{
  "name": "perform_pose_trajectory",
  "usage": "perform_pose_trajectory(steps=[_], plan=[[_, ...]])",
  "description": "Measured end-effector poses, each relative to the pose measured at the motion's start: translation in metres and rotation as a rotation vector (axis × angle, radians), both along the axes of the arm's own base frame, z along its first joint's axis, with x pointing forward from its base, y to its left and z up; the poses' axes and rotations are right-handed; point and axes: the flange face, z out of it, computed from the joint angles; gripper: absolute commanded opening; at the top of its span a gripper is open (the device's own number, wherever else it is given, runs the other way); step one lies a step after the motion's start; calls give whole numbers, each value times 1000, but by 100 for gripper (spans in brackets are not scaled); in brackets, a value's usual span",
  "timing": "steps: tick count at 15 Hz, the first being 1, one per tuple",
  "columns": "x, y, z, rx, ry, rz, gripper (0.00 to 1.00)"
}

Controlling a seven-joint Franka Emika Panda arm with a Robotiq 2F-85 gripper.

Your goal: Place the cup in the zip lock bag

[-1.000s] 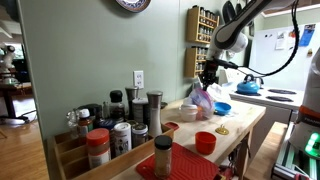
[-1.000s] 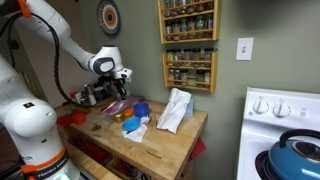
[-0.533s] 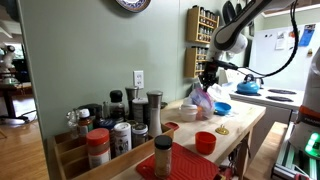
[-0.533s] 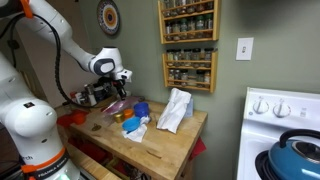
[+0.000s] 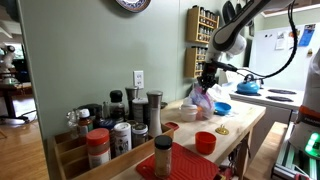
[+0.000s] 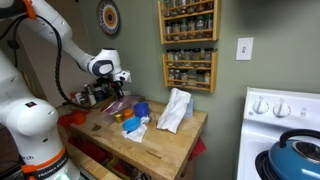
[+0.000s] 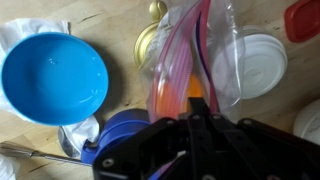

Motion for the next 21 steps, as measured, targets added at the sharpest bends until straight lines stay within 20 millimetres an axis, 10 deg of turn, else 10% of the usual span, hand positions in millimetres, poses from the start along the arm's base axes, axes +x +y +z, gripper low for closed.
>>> perform_pose_trajectory(steps=[6, 7, 17, 21], plan=[[0, 4, -11, 24, 18, 1, 0], [0, 4, -13, 27, 18, 0, 26], [1, 5, -17, 49, 15, -12, 93], [1, 5, -18, 48, 15, -13, 100]])
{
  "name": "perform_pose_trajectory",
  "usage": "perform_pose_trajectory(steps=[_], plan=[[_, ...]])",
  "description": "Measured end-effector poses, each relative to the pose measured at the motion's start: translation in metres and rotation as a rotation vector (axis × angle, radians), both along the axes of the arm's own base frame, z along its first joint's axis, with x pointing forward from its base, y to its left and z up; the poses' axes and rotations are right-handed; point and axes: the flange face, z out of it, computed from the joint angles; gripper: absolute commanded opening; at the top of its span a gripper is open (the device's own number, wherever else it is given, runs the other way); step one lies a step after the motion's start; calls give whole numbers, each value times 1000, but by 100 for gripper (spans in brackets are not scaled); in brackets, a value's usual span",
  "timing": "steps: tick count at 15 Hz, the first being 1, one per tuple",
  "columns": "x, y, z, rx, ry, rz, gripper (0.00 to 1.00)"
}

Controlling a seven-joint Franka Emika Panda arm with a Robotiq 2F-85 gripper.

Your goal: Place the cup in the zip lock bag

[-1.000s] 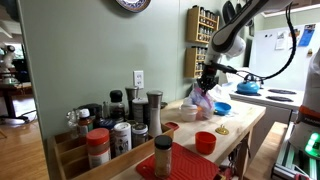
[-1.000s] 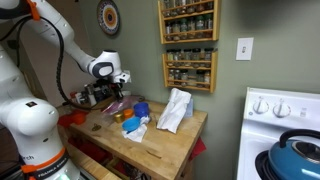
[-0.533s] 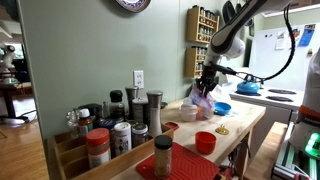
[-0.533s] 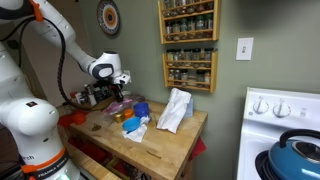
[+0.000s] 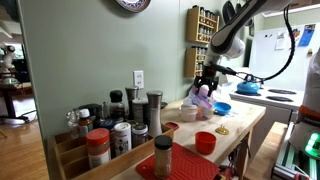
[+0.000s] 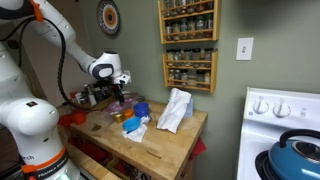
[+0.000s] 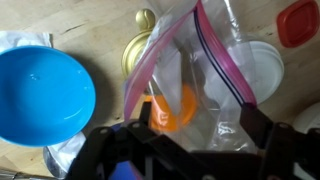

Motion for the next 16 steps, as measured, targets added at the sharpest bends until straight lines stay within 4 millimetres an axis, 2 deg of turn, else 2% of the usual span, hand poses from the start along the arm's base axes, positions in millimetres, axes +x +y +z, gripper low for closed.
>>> perform_pose_trajectory(steps=[9, 16], plan=[[1, -4, -3, 2, 9, -9, 100], [-2, -13, 26, 9, 76, 12, 100]])
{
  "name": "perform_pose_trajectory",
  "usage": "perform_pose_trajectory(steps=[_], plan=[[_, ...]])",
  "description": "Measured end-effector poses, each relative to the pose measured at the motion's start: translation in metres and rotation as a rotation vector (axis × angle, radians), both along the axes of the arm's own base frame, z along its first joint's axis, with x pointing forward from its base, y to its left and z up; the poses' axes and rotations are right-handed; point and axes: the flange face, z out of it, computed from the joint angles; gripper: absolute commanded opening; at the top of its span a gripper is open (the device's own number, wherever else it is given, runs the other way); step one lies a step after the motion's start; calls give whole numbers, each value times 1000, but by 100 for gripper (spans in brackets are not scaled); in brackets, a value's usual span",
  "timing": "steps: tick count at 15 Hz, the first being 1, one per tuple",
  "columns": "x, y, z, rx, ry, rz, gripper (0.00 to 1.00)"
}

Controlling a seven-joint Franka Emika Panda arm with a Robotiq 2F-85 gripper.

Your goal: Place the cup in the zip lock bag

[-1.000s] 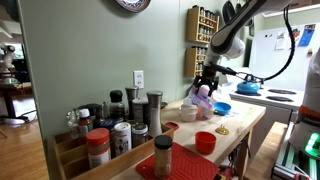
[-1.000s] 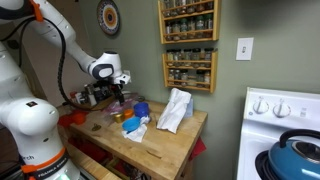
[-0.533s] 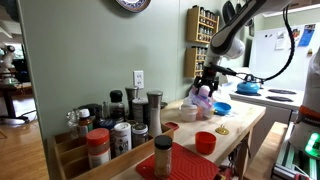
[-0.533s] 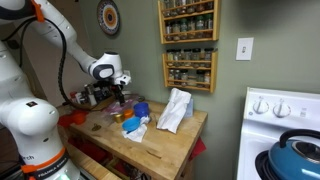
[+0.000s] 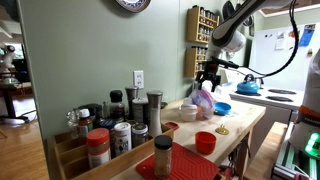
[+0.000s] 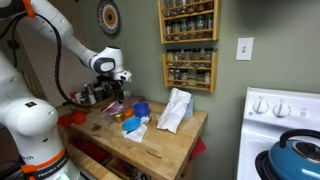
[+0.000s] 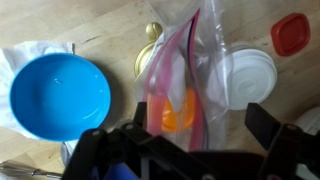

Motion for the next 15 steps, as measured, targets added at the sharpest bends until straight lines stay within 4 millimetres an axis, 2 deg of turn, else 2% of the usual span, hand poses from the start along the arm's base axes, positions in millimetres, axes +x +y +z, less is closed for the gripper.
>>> perform_pose_trajectory(steps=[4, 7, 12, 13, 15], plan=[[-16, 0, 27, 5, 112, 33, 100], [-27, 2, 49, -28, 110, 75, 100], [-29, 4, 53, -32, 105, 85, 100], [-31, 11, 51, -25, 111, 107, 100], [-46, 48, 41, 6, 136, 196, 100]])
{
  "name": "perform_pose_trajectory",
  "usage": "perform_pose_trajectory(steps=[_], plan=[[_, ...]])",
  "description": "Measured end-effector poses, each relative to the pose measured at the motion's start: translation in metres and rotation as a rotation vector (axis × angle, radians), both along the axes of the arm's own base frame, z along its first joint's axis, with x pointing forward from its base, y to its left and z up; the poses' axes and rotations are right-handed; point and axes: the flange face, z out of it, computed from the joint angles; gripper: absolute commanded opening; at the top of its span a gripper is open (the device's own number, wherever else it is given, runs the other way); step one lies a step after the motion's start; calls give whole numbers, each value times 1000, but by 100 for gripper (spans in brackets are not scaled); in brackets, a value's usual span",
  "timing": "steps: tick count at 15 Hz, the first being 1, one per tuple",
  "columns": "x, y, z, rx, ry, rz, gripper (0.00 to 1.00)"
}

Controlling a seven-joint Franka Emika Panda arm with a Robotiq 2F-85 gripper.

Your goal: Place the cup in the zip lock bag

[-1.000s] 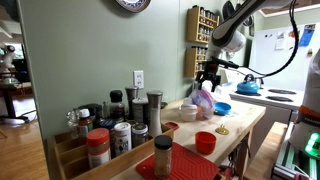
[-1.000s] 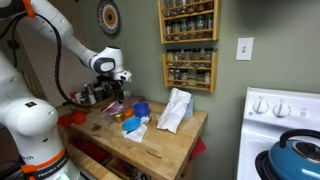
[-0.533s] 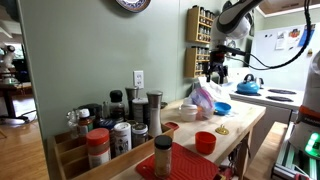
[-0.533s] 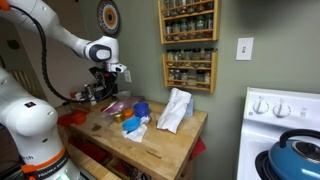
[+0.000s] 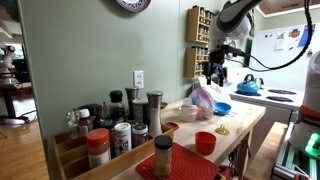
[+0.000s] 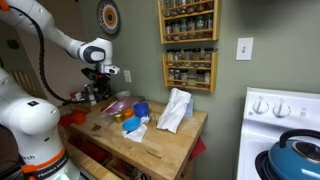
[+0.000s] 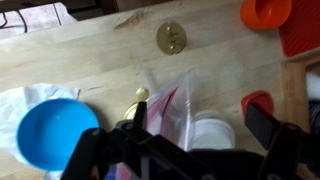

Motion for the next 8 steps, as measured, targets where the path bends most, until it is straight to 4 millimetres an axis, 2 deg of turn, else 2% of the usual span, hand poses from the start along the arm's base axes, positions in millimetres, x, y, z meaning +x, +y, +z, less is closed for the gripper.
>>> perform_pose_trajectory(steps=[5, 8], plan=[[-74, 121, -35, 55, 55, 270, 100], [-103, 169, -54, 68, 23, 350, 100]])
